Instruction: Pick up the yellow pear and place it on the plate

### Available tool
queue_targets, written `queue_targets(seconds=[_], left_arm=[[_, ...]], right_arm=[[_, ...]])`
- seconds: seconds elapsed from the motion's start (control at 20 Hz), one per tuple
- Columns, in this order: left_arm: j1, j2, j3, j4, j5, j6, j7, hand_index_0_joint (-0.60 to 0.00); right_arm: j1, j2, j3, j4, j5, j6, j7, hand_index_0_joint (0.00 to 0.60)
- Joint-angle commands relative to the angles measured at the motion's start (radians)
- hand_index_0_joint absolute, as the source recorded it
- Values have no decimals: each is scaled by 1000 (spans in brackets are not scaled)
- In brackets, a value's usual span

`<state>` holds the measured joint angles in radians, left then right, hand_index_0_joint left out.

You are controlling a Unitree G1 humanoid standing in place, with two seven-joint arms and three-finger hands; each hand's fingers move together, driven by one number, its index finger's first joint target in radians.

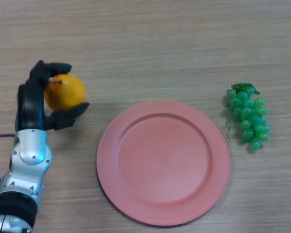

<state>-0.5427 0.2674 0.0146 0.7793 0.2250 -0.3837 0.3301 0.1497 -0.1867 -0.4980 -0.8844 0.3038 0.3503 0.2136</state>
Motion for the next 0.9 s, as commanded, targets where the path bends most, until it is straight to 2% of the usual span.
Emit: queue_targets(seconds=[0.05,0.1,0.2,0.35,0.5,0.6,0.7,0.85,0.9], left_arm=[[23,-12,-8,-237,-2,0,-83,-600],[62,-42,-23,-347,-8,65,-127,-600],[145,-69,-107,-525,-92,155,-191,-600],[213,-76,-241,-610,-81,179,-166,-600],[249,-77,-319,-600,-39,223,-143,-600],[257,-77,-336,-600,-18,290,-179,-600],[244,-77,-334,-560,-2,271,-133,-600],[240,-77,-325,-530,5,260,-133,-600],[241,-77,-324,-530,8,261,-134,-500]], right_arm=[[-5,-15,-63,-62,18,-112,-14,0],[-4,-12,-62,-63,25,-108,-14,0],[0,-8,-45,-55,21,-112,-11,0],[-12,-18,-32,-53,22,-98,-17,0],[-22,-24,1,-48,9,-86,-26,0],[-29,-33,16,-50,12,-69,-22,0],[-32,-33,37,-36,3,-82,-19,0],[-46,-45,67,-16,-32,-87,-19,0],[-48,-47,69,-16,-34,-85,-18,0]])
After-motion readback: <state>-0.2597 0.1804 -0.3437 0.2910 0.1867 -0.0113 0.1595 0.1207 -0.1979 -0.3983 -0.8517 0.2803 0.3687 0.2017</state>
